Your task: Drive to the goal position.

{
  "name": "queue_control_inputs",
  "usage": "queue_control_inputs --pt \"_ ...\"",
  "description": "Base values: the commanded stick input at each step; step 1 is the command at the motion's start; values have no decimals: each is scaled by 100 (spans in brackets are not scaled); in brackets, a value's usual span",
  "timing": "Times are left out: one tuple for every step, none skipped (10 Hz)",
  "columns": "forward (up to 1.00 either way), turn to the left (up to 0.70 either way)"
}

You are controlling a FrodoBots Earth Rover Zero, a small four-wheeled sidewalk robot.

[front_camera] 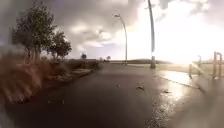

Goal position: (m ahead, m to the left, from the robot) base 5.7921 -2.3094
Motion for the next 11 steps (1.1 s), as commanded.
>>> queue_control_inputs --pt "70 -14" --pt "70 -14" --pt "70 -14" --pt "70 -14" --pt "70 -14" --pt "70 -14" --pt "70 -14" --pt "70 -14" --pt "70 -14" --pt "70 -14" --pt "70 -14"
